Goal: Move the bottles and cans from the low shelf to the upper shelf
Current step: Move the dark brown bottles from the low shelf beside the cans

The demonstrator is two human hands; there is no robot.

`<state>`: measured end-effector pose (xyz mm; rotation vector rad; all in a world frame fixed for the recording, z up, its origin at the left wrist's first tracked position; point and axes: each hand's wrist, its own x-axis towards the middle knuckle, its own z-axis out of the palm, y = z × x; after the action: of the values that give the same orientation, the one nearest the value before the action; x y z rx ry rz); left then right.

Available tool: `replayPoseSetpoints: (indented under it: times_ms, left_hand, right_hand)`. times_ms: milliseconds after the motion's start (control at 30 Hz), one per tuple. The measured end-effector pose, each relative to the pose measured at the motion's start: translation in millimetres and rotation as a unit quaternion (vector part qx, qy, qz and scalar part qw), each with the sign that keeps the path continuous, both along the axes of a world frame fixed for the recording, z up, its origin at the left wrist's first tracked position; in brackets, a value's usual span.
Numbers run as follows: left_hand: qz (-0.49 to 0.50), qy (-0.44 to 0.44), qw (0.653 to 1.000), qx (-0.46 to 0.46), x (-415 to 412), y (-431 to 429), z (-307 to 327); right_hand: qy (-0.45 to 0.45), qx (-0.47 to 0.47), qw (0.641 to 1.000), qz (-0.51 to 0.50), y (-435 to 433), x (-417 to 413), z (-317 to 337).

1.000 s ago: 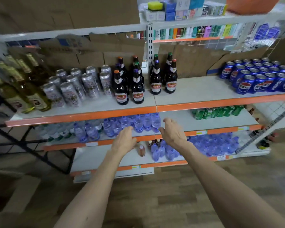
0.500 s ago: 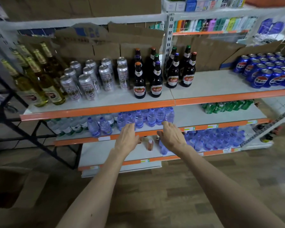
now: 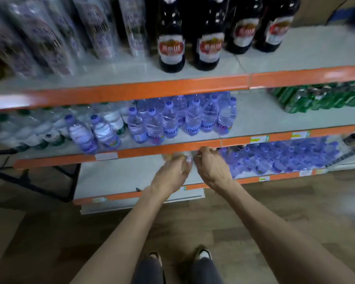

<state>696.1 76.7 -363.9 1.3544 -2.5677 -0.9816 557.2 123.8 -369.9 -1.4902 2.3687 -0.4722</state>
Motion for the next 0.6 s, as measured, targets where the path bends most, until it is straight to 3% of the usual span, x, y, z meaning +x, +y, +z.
replayPoseSetpoints:
  times_ms: [200, 333, 467, 600]
  left_hand:
    - [0.002, 0.018, 0.999, -0.041, -15.3, -69.9, -268.3]
    - [0.021, 0.064, 0.994, -0.09, -33.0, -123.1, -399.4]
    - [0.019, 0.094, 0.985, -0.14, -49.5, -149.9, -468.3]
    - [0.05, 0.098, 0.984, -0.143, -49.4, -156.3, -479.4]
  right_hand:
    - [0.014, -0.022, 1.0, -0.013, -62.7, -14.9, -261.5]
    - [0.036, -0.085, 0.995, -0.044, -97.2, -33.6, -380.1]
    - [0.037, -0.127, 0.99, -0.054, -119.4, -49.4, -440.8]
    - [0.017, -0.157, 0.986, -0.049, -123.3, -52.0, -455.8]
